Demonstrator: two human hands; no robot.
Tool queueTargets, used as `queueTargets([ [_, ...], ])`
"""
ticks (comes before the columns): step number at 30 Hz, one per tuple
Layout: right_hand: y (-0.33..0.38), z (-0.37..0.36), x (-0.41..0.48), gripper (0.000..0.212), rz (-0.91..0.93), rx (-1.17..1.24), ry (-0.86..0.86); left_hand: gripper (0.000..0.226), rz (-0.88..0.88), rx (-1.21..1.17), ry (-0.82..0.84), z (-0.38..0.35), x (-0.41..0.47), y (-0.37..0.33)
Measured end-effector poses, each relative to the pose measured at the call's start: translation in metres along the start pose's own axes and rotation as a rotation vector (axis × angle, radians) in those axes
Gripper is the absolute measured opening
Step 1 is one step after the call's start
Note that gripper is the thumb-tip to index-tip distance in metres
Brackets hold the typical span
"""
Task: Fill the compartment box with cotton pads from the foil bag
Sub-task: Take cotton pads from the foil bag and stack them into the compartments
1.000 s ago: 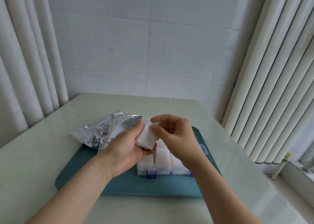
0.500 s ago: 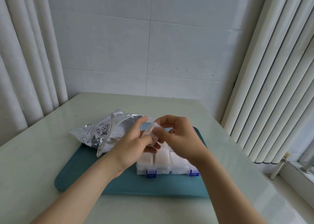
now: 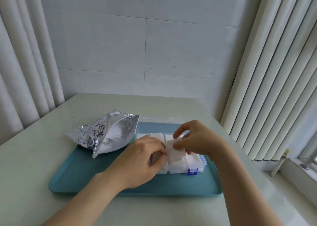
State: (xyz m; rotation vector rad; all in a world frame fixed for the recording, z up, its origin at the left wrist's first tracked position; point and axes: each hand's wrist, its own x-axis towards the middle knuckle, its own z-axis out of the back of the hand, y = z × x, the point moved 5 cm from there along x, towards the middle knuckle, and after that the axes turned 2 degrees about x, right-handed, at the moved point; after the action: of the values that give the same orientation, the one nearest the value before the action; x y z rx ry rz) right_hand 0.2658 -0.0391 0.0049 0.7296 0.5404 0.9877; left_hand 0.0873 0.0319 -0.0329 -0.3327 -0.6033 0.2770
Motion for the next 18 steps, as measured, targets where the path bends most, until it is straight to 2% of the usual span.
queueTargets([
  [6,-0.007,-0.005,0.004,0.030,-0.002,-0.171,-0.033,0.018,-0.037,0.062,0.018,-0.004,0.000,0.000],
  [10,-0.002,-0.007,0.002,0.025,0.059,-0.224,-0.070,0.021,-0.035,0.102,0.031,-0.006,-0.001,-0.003],
  [15,0.000,-0.011,0.004,0.021,0.102,-0.473,-0.142,0.030,-0.042,0.172,0.110,-0.010,-0.002,-0.006],
  [18,-0.004,-0.016,0.009,0.022,0.081,-0.515,-0.103,0.031,-0.051,0.197,0.114,-0.010,-0.002,-0.007],
])
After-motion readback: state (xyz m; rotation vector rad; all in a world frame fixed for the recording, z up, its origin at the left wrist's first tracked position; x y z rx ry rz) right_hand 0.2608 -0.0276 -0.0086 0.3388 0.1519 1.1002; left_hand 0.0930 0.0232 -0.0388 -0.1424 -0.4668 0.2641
